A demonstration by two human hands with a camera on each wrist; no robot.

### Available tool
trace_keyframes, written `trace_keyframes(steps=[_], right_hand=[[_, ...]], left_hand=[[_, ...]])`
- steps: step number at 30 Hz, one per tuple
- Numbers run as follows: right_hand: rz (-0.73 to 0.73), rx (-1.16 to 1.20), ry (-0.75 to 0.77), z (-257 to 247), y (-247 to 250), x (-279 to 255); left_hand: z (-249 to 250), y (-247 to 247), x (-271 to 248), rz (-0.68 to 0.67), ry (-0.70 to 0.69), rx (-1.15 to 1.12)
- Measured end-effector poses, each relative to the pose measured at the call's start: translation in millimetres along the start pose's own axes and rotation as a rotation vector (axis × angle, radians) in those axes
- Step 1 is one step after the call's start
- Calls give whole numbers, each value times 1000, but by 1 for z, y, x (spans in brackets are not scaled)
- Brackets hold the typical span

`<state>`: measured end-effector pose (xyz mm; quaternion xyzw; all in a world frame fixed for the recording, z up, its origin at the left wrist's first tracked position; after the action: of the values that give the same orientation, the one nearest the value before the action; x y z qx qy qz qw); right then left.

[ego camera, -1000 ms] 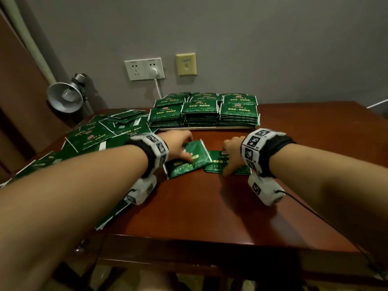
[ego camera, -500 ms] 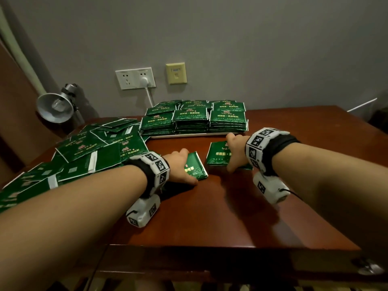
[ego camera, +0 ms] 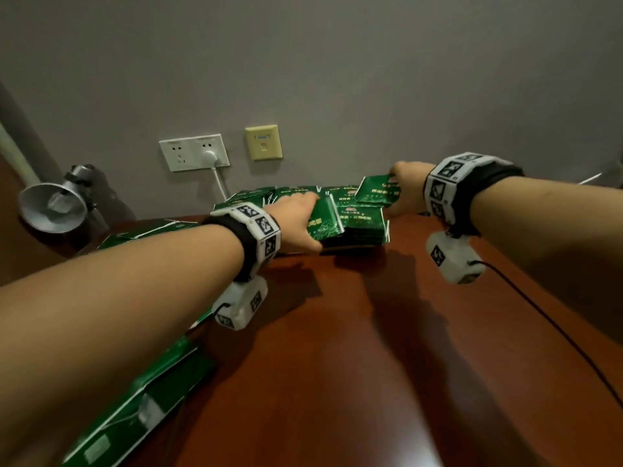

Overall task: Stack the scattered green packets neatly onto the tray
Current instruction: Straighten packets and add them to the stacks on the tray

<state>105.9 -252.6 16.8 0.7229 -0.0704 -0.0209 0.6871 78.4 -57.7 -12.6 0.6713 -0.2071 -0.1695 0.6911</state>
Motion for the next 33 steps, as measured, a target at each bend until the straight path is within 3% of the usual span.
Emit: trace_keyframes(steps=[6,14,20,24,27,33], right_hand=[[34,2,-80,26,16,72],[11,-144,-117,25,14,157],[-32,-122,-23,-10,-3,186],[-73,-123,24,-37,-15,199],[-92,-106,95,-62,-25,204],[-183,-157,215,-94,-39,203]], left_hand=[[13,11,103,-8,-122,0],[-5,-21,189,-184,-163,126],[-13,-18,200,-133,-189,113],[-44,8,185,5,-103,-59],[-79,25,167,91,-17,-52],[-113,9,138,-9,81,4]])
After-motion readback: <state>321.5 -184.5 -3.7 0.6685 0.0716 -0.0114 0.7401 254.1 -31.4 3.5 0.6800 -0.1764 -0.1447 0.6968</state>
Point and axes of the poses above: each hand's wrist, its own x-axis towards the middle knuckle, its own y-axis out of the back of the hand, z = x × y, the point moved 7 cm from there along x, towards the middle knuckle, and after that the axes turned 10 degrees about -y, right-handed, at the moved point
